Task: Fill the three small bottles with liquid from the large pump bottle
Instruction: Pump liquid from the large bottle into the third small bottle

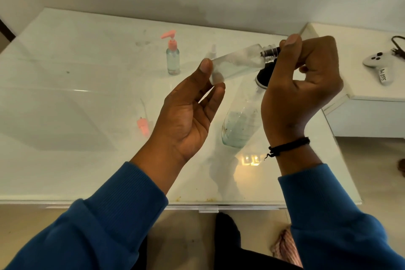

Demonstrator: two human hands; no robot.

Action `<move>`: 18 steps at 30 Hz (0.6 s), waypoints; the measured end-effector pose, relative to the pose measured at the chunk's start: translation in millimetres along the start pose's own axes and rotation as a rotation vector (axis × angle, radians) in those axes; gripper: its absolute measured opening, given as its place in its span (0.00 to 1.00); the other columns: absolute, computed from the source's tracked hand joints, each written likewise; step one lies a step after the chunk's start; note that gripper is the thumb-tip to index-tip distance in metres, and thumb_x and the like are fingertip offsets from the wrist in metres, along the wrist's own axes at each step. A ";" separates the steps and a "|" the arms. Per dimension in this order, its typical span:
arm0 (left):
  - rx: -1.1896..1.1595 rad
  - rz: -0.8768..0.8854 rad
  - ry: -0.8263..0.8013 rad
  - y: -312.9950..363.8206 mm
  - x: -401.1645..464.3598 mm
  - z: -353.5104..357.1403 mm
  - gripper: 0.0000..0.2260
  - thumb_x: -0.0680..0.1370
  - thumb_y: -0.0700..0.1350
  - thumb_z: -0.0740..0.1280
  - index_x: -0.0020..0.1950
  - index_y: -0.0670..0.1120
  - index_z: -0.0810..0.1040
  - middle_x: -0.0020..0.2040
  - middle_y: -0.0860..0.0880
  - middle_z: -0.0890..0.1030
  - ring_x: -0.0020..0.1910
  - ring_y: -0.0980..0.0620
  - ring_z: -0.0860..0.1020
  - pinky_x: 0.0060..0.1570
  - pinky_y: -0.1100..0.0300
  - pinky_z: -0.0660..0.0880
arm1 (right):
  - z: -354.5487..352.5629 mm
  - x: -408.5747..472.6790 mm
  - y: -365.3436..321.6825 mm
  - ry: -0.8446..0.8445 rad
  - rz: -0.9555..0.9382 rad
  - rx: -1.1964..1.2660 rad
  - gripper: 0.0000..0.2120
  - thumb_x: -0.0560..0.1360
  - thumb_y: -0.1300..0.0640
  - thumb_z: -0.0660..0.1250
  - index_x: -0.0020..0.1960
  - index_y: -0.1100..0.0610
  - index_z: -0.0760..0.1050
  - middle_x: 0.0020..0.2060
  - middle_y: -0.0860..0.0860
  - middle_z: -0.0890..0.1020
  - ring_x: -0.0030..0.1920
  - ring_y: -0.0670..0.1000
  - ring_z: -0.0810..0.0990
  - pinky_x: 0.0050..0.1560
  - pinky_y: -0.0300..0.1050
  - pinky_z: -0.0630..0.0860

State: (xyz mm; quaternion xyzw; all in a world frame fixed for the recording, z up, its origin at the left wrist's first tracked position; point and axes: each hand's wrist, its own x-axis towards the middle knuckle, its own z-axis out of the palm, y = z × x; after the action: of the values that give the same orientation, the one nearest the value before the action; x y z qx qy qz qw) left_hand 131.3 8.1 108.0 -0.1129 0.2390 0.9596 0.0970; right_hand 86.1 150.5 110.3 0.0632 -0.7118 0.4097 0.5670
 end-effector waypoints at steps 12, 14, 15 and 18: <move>-0.030 -0.023 -0.009 -0.2 -1.2 -0.2 0.12 0.68 0.43 0.73 0.51 0.42 0.83 0.48 0.45 0.85 0.43 0.53 0.85 0.44 0.63 0.82 | -0.8 -0.2 4.0 0.007 0.004 0.008 0.17 0.80 0.65 0.65 0.32 0.62 0.71 0.30 0.54 0.72 0.33 0.57 0.69 0.35 0.52 0.66; -0.028 -0.031 -0.011 0.0 -0.6 -0.7 0.14 0.68 0.43 0.73 0.52 0.42 0.83 0.50 0.45 0.85 0.45 0.53 0.84 0.45 0.62 0.82 | -0.8 2.4 3.6 0.009 0.001 0.004 0.17 0.80 0.65 0.65 0.32 0.63 0.71 0.29 0.56 0.73 0.32 0.58 0.71 0.35 0.52 0.67; -0.027 -0.033 -0.010 0.5 0.3 -0.6 0.15 0.68 0.43 0.74 0.53 0.42 0.83 0.51 0.45 0.84 0.45 0.53 0.84 0.46 0.62 0.82 | -0.4 3.8 3.0 0.014 -0.002 0.002 0.17 0.80 0.65 0.65 0.32 0.63 0.71 0.29 0.57 0.73 0.32 0.58 0.70 0.35 0.51 0.66; -0.028 -0.027 0.007 -0.7 0.6 -1.6 0.13 0.67 0.43 0.74 0.51 0.42 0.84 0.51 0.44 0.84 0.45 0.52 0.84 0.49 0.61 0.82 | 0.4 0.6 1.5 0.010 0.002 0.004 0.17 0.80 0.65 0.65 0.33 0.61 0.71 0.30 0.55 0.71 0.33 0.55 0.68 0.36 0.49 0.65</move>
State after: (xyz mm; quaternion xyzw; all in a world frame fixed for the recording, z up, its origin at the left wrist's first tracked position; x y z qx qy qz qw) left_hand 131.1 8.0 106.2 -0.1206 0.2244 0.9610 0.1074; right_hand 84.8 151.4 110.0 0.0617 -0.7083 0.4119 0.5700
